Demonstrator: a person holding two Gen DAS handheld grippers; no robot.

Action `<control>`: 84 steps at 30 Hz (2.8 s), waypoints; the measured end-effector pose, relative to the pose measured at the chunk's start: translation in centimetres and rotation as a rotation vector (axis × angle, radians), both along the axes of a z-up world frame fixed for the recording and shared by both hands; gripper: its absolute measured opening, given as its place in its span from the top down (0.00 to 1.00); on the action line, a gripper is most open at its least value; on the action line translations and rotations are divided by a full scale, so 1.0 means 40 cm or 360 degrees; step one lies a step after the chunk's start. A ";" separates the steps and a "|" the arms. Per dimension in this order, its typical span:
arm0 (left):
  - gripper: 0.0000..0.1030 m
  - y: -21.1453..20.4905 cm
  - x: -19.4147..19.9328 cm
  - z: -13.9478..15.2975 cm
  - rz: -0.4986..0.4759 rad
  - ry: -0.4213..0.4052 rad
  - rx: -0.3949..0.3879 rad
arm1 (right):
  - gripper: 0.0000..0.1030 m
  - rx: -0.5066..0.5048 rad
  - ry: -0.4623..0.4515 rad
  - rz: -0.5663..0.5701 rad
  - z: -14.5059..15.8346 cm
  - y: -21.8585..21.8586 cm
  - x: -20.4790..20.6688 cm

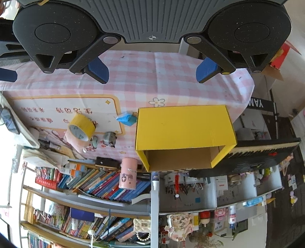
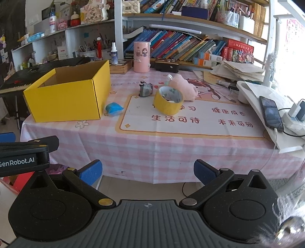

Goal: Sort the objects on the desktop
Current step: 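Move both tools forward toward the objects on the table, then grasp the clear tape roll with the right tool while the left tool grasps the blue block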

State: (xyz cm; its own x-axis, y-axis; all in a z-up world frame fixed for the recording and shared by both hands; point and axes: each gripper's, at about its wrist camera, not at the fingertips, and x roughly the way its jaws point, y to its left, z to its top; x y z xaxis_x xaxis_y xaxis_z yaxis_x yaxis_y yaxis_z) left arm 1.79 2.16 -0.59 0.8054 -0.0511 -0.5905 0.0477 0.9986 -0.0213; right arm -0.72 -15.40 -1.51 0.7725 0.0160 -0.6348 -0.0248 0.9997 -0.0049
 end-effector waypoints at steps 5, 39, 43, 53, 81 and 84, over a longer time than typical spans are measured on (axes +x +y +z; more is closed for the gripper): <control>0.04 0.016 0.000 0.002 -0.0001 -0.0037 -0.0052 | 0.00 -0.0031 -0.0059 -0.0030 0.011 0.006 -0.001; 0.04 -0.092 0.145 -0.039 -0.0022 0.0106 0.0028 | 0.00 0.0140 -0.0007 -0.0075 -0.018 -0.120 0.159; 0.04 -0.128 0.187 -0.046 -0.0020 0.0136 0.0003 | 0.00 0.0163 0.0012 -0.0032 -0.020 -0.160 0.212; 0.04 -0.230 0.272 -0.038 0.0030 0.0133 0.0023 | 0.00 0.0240 -0.0003 0.0061 -0.011 -0.267 0.358; 0.09 -0.345 0.429 -0.085 0.0225 0.0200 0.0146 | 0.15 0.0181 0.0184 0.0484 -0.148 -0.277 0.761; 0.19 -0.370 0.454 -0.099 0.0216 0.0202 0.0232 | 0.20 0.0160 0.0177 0.0557 -0.139 -0.275 0.761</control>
